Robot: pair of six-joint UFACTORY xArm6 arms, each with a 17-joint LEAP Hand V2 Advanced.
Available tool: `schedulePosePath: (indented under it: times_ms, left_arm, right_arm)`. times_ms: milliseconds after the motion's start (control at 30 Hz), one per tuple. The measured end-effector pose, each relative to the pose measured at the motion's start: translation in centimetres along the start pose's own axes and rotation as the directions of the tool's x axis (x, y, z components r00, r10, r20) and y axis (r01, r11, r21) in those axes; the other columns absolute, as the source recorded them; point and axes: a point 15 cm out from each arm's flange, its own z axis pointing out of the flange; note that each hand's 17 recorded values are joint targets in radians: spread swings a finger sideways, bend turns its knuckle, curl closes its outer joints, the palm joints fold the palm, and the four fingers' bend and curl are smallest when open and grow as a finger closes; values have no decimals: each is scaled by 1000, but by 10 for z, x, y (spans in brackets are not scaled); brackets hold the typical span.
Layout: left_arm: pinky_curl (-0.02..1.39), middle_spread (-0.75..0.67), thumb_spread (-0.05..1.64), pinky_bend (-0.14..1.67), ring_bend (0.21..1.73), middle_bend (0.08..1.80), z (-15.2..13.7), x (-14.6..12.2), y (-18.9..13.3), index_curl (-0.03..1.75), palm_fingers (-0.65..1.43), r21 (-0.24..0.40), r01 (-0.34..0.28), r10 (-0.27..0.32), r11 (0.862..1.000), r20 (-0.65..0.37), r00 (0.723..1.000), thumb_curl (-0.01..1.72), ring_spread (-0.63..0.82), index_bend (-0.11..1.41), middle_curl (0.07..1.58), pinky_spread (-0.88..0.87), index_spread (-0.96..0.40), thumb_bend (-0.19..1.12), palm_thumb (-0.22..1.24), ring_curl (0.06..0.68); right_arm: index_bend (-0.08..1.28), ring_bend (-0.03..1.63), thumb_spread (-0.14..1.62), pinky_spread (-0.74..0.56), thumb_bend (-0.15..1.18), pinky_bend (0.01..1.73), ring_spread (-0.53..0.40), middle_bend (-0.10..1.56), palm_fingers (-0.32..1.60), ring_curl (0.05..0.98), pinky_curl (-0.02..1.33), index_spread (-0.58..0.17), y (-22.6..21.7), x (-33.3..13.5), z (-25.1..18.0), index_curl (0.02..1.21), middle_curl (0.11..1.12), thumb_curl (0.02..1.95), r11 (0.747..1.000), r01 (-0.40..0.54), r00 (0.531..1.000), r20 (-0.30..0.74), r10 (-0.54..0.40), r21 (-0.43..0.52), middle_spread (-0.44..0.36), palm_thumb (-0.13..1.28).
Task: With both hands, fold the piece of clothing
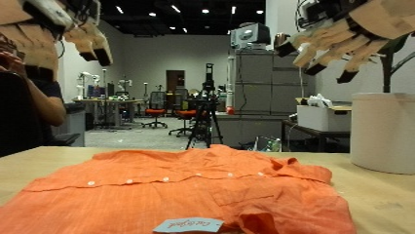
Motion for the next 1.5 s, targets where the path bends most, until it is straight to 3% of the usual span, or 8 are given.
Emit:
schedulePosePath:
  times_ms: [333,600,767,1000,1200,1367,1467,1500]
  left_arm:
    - [283,140,1035,385,536,235,-1,-5,7,312,258,2,44,-44,999,-13,999,306,333,162,344,257,-47,-26,312,168]
    - [288,150,1036,404,530,218,17,1,5,310,215,-3,65,-65,998,-32,997,308,347,145,350,256,-21,-26,317,169]
    - [288,168,1022,411,544,189,45,-1,-12,303,159,23,17,-18,1000,14,1000,303,398,156,340,292,4,-33,282,173]
    - [291,203,995,409,534,180,70,-14,-34,310,88,-16,-28,29,999,80,996,302,442,167,322,357,1,-30,261,175]
    - [306,206,963,457,540,180,84,-53,-48,296,43,-63,-56,69,996,224,972,306,448,143,315,362,-42,-28,266,184]
    - [350,100,942,627,644,116,102,-87,-56,271,30,-129,-55,92,990,304,948,311,413,117,268,143,-6,-29,276,216]
    - [318,98,933,475,694,235,111,-95,-58,279,-5,-121,-47,83,992,312,947,311,384,154,292,158,24,-29,279,236]
    - [312,201,931,451,708,200,114,-97,-57,284,-30,-116,-43,77,992,312,947,311,399,169,280,191,28,-29,280,239]
  right_arm:
    - [163,470,1067,470,-27,420,208,207,286,188,251,-358,2,10,2,278,347,216,1000,8,1000,4,-8,-10,53,-11]
    - [169,469,1075,465,-30,404,228,214,286,193,248,-355,7,18,1,284,351,213,1000,-17,1000,3,17,-5,55,-18]
    - [177,454,1085,446,-33,378,262,216,286,190,244,-353,18,21,17,294,351,204,998,-46,999,26,47,-45,64,-25]
    - [174,417,1089,436,-32,365,294,221,290,182,243,-351,28,24,22,300,354,197,994,-77,996,32,80,-80,67,-24]
    - [175,412,1099,433,-34,353,286,209,304,184,243,-347,28,22,24,303,350,189,993,-79,995,47,83,-86,81,-28]
    - [175,414,1100,429,-33,324,290,212,309,186,240,-342,22,24,29,304,352,184,990,-92,993,60,99,-105,83,-27]
    - [173,411,1096,435,-34,317,293,210,312,186,240,-335,19,24,30,304,352,182,989,-100,992,60,107,-113,84,-27]
    - [173,408,1094,439,-33,315,291,209,312,186,241,-334,18,24,30,304,352,181,988,-102,992,59,110,-114,84,-27]
